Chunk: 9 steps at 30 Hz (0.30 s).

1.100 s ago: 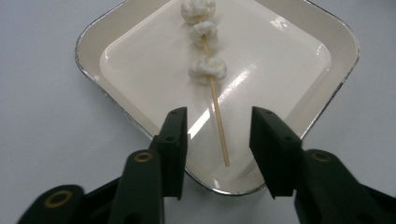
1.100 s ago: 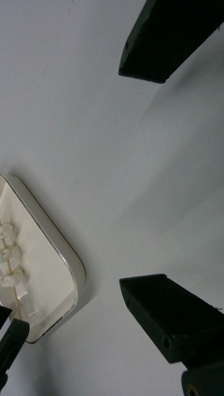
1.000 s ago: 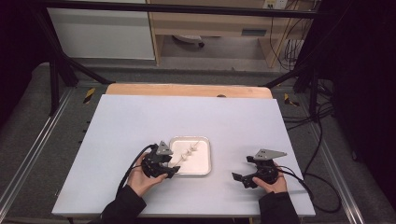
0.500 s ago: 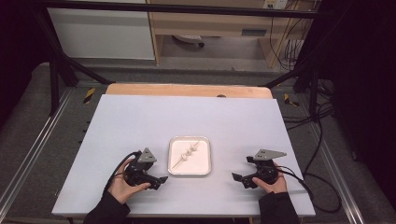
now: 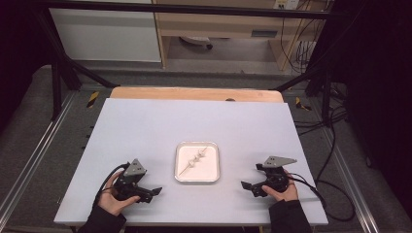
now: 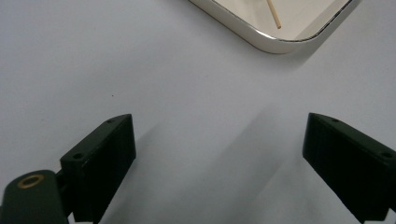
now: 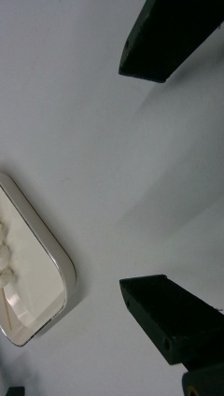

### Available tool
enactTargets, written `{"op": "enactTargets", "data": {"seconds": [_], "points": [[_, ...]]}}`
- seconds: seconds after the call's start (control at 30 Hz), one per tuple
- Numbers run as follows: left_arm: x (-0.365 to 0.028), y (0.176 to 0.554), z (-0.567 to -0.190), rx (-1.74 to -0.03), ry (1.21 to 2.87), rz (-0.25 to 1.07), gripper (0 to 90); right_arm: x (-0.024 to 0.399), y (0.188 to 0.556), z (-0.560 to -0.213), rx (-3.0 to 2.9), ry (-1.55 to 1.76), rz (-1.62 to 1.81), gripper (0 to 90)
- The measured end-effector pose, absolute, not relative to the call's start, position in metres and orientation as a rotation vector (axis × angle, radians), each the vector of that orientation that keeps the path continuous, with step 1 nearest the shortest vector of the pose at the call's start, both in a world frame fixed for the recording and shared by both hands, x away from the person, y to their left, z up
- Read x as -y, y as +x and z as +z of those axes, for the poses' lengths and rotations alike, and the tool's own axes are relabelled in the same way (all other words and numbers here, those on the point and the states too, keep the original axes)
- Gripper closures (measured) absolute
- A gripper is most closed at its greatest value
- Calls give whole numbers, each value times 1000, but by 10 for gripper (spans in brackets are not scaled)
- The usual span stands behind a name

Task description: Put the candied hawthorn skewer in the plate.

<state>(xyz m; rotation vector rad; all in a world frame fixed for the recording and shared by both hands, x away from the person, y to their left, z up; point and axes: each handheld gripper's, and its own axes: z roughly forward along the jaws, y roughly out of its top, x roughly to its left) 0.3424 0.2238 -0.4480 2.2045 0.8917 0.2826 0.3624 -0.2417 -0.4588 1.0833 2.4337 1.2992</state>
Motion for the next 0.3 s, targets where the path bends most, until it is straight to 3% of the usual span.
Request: {"op": "enactTargets", "data": {"seconds": [0.3], "points": [[-224,343,-449,-897,2206,275,97,240,362,-461,-2443,1085,1293,15]]}}
